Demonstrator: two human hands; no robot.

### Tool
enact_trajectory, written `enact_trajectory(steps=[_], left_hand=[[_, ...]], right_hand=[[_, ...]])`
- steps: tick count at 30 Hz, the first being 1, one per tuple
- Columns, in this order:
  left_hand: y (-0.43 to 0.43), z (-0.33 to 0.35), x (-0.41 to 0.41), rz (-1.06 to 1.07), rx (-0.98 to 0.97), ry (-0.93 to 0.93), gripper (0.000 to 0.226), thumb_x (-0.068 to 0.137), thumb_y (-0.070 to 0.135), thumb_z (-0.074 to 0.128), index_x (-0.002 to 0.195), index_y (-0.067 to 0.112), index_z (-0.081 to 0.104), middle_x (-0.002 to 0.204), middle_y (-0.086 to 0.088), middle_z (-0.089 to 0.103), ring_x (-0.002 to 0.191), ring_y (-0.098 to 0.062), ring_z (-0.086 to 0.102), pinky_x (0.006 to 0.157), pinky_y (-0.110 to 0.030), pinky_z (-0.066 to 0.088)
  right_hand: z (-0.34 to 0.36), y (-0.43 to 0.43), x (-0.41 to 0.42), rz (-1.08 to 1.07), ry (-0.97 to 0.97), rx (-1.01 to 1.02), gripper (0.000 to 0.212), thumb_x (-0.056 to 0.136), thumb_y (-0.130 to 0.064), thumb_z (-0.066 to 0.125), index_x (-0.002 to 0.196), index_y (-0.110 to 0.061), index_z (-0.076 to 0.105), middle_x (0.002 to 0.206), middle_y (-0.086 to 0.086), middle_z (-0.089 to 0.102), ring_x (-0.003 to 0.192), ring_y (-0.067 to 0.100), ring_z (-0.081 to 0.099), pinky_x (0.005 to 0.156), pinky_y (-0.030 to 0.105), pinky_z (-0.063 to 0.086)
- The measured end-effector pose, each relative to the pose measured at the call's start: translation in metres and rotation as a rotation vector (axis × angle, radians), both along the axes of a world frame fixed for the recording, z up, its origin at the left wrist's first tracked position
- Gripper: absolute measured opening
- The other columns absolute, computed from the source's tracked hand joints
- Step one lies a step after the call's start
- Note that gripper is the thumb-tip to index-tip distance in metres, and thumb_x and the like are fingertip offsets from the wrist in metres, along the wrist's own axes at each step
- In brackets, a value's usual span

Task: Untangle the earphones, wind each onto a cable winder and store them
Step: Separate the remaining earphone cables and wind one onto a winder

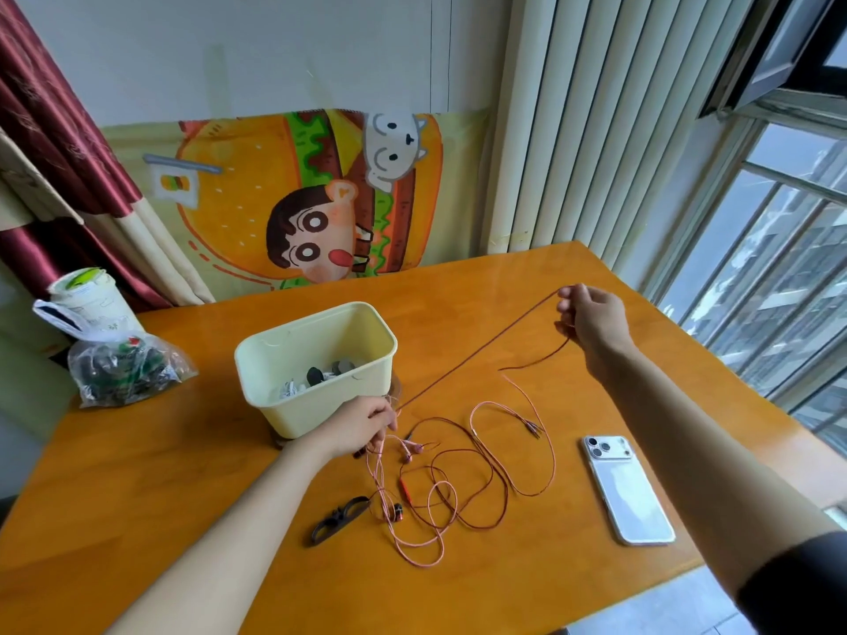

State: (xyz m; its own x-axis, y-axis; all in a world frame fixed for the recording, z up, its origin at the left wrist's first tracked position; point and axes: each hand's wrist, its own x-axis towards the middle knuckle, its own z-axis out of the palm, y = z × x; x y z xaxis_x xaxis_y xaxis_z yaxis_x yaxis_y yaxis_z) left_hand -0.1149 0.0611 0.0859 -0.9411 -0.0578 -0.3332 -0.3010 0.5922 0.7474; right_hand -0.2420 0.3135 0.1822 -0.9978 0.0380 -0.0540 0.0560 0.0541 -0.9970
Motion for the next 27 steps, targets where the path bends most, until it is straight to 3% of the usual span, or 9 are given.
enact_trajectory(steps=[3, 5, 7, 10, 14, 16, 19, 22, 27], left_hand=[[0.002, 0.010, -0.002, 0.017, -0.016, 0.063, 0.025, 0.098, 0.012, 0.047, 0.078, 0.015, 0.060, 0.065, 0.001, 0.059, 0.064, -0.013, 0.057, 0.069, -0.029, 0.051], [0.009, 0.025, -0.005, 0.018, -0.008, 0.151, 0.022, 0.099, 0.014, 0.049, 0.081, 0.015, 0.062, 0.069, 0.000, 0.060, 0.066, -0.013, 0.059, 0.070, -0.031, 0.052], [0.019, 0.043, -0.011, -0.002, 0.017, 0.237, 0.021, 0.099, 0.014, 0.049, 0.084, 0.014, 0.064, 0.070, 0.000, 0.062, 0.068, -0.014, 0.061, 0.071, -0.032, 0.052], [0.034, 0.066, -0.017, -0.052, 0.053, 0.310, 0.021, 0.098, 0.018, 0.051, 0.083, 0.017, 0.065, 0.070, -0.001, 0.064, 0.067, -0.014, 0.060, 0.071, -0.035, 0.053], [0.041, 0.078, -0.021, -0.064, 0.118, 0.379, 0.022, 0.099, 0.020, 0.049, 0.091, 0.014, 0.068, 0.081, -0.012, 0.069, 0.071, -0.014, 0.060, 0.068, -0.032, 0.049], [0.038, 0.078, -0.019, -0.020, 0.156, 0.407, 0.023, 0.100, 0.022, 0.047, 0.087, 0.015, 0.065, 0.080, -0.008, 0.067, 0.070, -0.009, 0.058, 0.066, -0.023, 0.046], [0.035, 0.071, -0.014, 0.059, 0.182, 0.358, 0.023, 0.102, 0.024, 0.041, 0.088, 0.018, 0.058, 0.080, 0.001, 0.059, 0.072, -0.009, 0.053, 0.067, -0.022, 0.043], [0.033, 0.059, -0.008, 0.099, 0.257, 0.230, 0.022, 0.103, 0.028, 0.038, 0.098, 0.014, 0.054, 0.084, -0.002, 0.060, 0.069, -0.011, 0.052, 0.066, -0.027, 0.042], [0.029, 0.048, -0.002, 0.102, 0.278, 0.214, 0.023, 0.102, 0.026, 0.043, 0.085, 0.019, 0.058, 0.082, 0.001, 0.059, 0.078, -0.013, 0.048, 0.076, -0.026, 0.039]], right_hand=[[-0.022, 0.003, -0.005, 0.017, 0.014, 0.431, 0.032, 0.102, -0.015, 0.035, 0.098, -0.002, 0.064, 0.073, 0.004, 0.061, 0.065, 0.016, 0.055, 0.064, 0.028, 0.048], [-0.034, 0.002, -0.003, 0.213, -0.006, 0.902, 0.028, 0.098, -0.012, 0.044, 0.115, 0.000, 0.061, 0.101, 0.015, 0.067, 0.092, 0.029, 0.061, 0.082, 0.036, 0.049], [-0.038, -0.008, 0.008, 0.392, 0.063, 1.142, 0.043, 0.093, -0.011, 0.054, 0.134, -0.001, 0.045, 0.133, 0.019, 0.050, 0.122, 0.034, 0.047, 0.100, 0.038, 0.040], [-0.025, -0.036, 0.037, 0.616, 0.332, 0.891, 0.056, 0.089, -0.006, 0.059, 0.141, -0.010, 0.037, 0.143, 0.009, 0.042, 0.132, 0.024, 0.039, 0.107, 0.030, 0.032], [-0.009, -0.063, 0.060, 0.806, 0.403, 0.686, 0.021, 0.093, -0.009, 0.054, 0.114, -0.010, 0.057, 0.101, 0.001, 0.065, 0.089, 0.009, 0.062, 0.077, 0.022, 0.052], [-0.006, -0.064, 0.059, 0.771, 0.436, 0.691, 0.012, 0.097, -0.013, 0.050, 0.100, -0.009, 0.061, 0.080, -0.003, 0.061, 0.064, -0.003, 0.056, 0.060, 0.013, 0.046], [-0.005, -0.062, 0.056, 0.679, 0.479, 0.681, 0.025, 0.099, -0.015, 0.045, 0.094, -0.005, 0.068, 0.066, -0.008, 0.055, 0.057, 0.001, 0.050, 0.056, 0.009, 0.039], [-0.004, -0.061, 0.053, 0.625, 0.454, 0.665, 0.028, 0.100, -0.015, 0.043, 0.098, -0.005, 0.068, 0.066, -0.009, 0.053, 0.056, 0.002, 0.048, 0.054, 0.008, 0.038], [-0.002, -0.057, 0.042, 0.429, 0.315, 0.543, 0.028, 0.101, -0.018, 0.039, 0.096, -0.010, 0.065, 0.070, -0.003, 0.059, 0.050, 0.005, 0.043, 0.042, 0.011, 0.033]])
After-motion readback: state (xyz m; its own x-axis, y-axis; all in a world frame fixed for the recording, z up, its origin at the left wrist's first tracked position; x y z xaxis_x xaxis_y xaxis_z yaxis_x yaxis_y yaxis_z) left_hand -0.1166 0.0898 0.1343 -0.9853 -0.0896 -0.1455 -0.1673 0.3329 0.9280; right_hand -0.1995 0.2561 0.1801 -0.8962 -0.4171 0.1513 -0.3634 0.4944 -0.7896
